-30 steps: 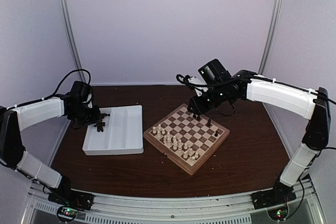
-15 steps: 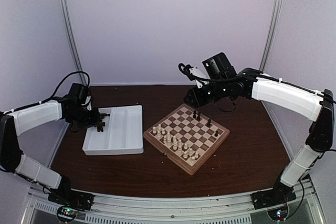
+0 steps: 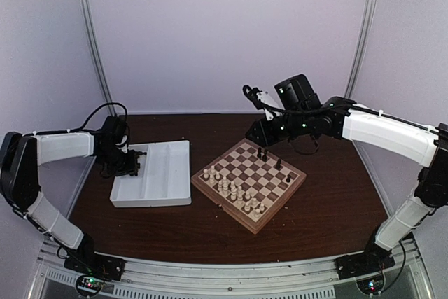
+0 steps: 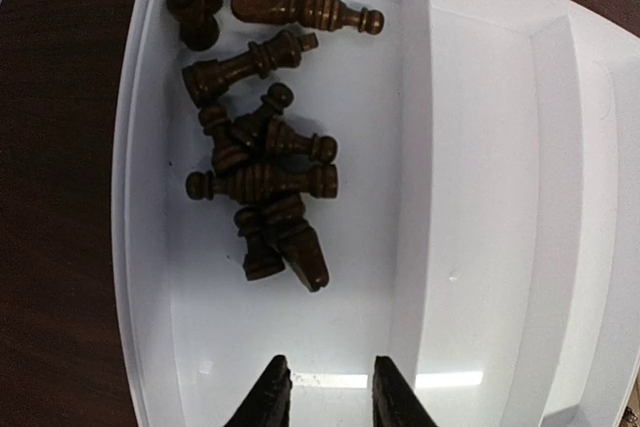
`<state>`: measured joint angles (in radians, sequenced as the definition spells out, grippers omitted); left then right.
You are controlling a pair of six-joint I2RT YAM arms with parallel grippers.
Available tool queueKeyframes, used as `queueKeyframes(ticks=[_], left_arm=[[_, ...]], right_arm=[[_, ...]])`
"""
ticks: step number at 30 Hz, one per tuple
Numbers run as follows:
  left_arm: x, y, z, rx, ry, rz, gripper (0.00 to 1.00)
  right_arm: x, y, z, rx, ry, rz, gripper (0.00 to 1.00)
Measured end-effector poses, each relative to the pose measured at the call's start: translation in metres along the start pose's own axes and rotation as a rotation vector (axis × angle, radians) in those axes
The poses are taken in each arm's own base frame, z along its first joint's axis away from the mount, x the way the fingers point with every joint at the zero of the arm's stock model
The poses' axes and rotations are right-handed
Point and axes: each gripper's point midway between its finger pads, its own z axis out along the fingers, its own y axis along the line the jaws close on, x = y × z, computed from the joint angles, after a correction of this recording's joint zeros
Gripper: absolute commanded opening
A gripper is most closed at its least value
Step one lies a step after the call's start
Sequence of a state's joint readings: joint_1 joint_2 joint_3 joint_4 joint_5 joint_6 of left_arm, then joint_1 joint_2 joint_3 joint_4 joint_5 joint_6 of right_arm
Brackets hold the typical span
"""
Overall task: Set up the chess pieces on the board
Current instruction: Pick up the chess piece from the storage box.
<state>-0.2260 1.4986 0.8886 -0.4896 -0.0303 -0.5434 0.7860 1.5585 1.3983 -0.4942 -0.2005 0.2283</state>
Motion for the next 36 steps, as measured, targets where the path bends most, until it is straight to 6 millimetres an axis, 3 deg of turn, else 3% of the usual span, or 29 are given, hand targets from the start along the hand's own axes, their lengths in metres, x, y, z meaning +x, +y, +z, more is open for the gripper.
queueKeyframes(ticks=[7, 15, 26, 36], left_arm=[[-0.011, -0.001, 0.021, -0.035, 0.024, 0.0, 0.3], [-0.028, -0.004, 0.027, -0.058, 0.016, 0.001, 0.3], [-0.017, 0.008, 0.053, -0.132, 0.078, 0.009, 0.3], [-0.016, 0.012, 0.057, -0.155, 0.083, 0.011, 0.09]], right_arm=[[-0.014, 0.003, 0.0, -0.01, -0.051, 0.003, 0.26], [-0.021, 0.007, 0.003, -0.025, -0.058, -0.003, 0.26], [-0.02, 0.007, 0.003, -0.026, -0.056, -0.001, 0.26], [-0.024, 0.009, 0.0, -0.029, -0.061, -0.001, 0.26]])
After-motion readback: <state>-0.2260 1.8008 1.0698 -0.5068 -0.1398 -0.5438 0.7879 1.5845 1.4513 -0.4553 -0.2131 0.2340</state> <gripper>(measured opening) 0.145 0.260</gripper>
